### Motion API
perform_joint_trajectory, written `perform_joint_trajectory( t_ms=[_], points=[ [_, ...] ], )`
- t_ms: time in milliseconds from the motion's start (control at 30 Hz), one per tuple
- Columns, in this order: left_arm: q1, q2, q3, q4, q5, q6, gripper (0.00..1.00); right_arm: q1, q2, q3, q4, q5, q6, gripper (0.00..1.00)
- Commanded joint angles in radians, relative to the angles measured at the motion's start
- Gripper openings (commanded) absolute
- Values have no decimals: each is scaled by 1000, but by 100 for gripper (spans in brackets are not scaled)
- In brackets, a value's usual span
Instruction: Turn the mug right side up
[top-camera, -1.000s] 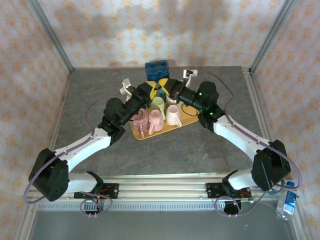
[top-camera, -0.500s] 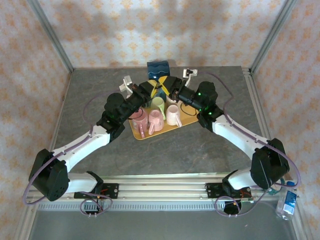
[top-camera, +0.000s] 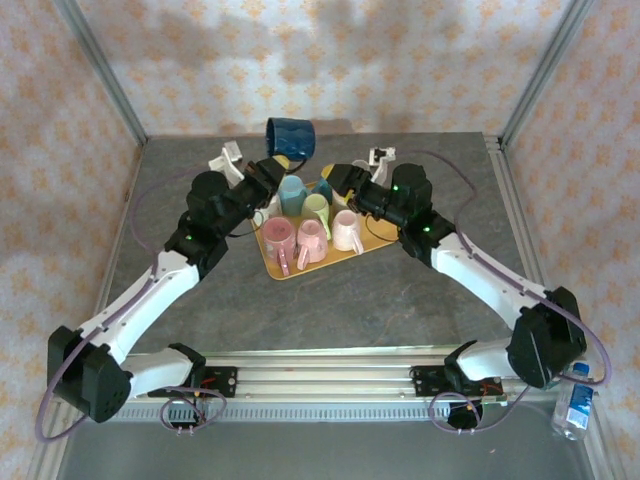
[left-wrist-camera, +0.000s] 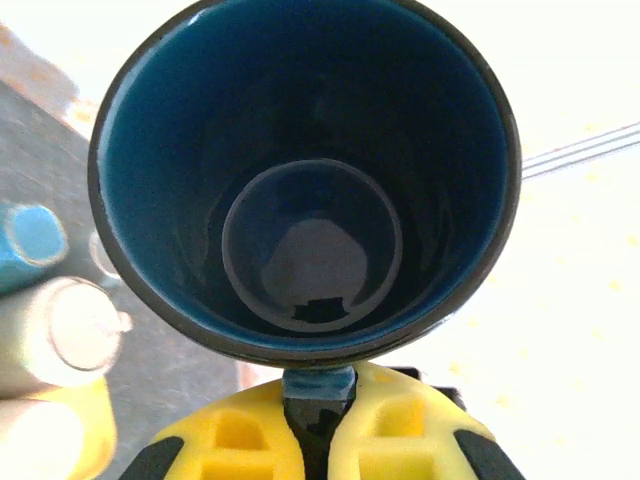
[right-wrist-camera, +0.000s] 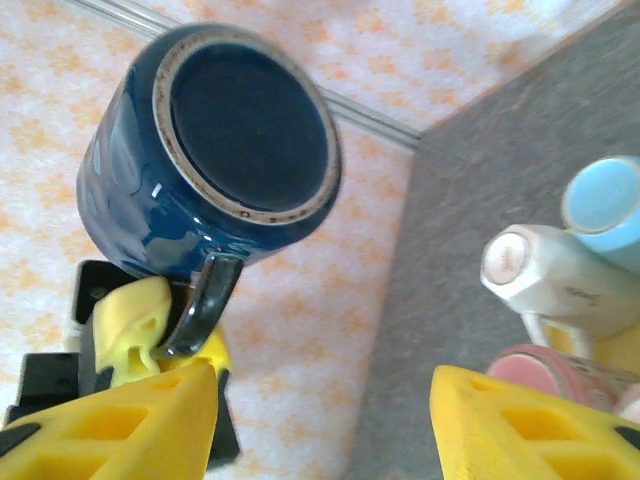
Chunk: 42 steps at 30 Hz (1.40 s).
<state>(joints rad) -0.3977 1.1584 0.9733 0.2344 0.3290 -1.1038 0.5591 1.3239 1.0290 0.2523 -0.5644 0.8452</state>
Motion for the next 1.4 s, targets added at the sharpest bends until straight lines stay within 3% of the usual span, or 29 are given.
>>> perform_joint_trajectory(
  t_ms=[0,133,333,633,1000,1367],
  points=[
    [26,-63,92,-143,-36,190,0,-8,-71,57,-193,89,-169,57],
    [36,-71,198,-424,-154,392,0,-10,-79,128,-405,166,-329,57],
    [55,-8,316,-669,-358,636,0,-9,-45,215,-606,193,-502,56],
    [95,185,435,-823,-650,773,0,-11,7,233,-650,147,-551,56],
    [301,428,445,-691,-609,741,0,-22,57,241,-633,106,-575,56],
    [366,642,490,-578,-572,789,0,-53,158,277,-595,-57,-608,52]
  ],
)
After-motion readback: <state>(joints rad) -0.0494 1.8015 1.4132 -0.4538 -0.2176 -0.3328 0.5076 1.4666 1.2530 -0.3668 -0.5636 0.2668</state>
